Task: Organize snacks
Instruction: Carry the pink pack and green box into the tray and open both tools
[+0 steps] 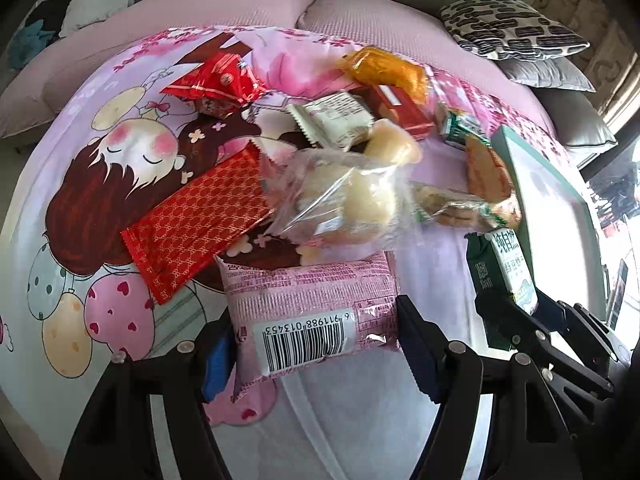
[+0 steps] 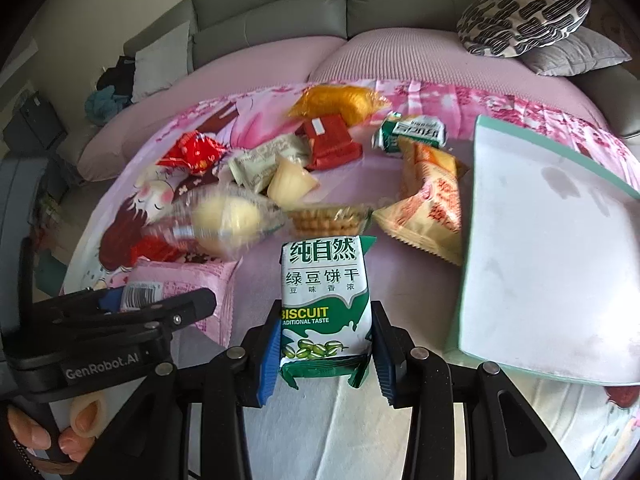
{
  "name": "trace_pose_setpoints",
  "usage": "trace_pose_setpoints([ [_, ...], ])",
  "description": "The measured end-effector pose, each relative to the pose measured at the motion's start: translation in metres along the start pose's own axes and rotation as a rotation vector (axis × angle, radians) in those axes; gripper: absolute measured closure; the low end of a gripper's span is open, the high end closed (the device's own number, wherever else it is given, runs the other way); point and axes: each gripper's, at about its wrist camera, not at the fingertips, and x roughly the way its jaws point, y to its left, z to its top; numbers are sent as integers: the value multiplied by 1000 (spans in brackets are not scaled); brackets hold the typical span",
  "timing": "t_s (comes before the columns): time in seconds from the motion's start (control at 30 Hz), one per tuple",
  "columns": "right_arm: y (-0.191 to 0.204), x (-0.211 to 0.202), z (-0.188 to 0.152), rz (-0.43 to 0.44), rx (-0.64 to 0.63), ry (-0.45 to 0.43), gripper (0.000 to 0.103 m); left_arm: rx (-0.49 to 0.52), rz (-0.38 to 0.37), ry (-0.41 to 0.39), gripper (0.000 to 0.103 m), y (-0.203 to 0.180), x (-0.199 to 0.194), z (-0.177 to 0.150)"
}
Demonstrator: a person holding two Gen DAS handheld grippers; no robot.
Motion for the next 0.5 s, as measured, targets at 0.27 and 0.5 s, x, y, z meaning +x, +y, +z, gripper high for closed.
trace_pose_setpoints([
  [0.27, -15, -26, 4, -5, 39, -51, 61, 22, -22, -35, 29, -23, -20, 2],
  [0.5, -47, -48, 11, -45, 116, -111, 61, 64, -55, -93, 29, -48, -43, 19],
])
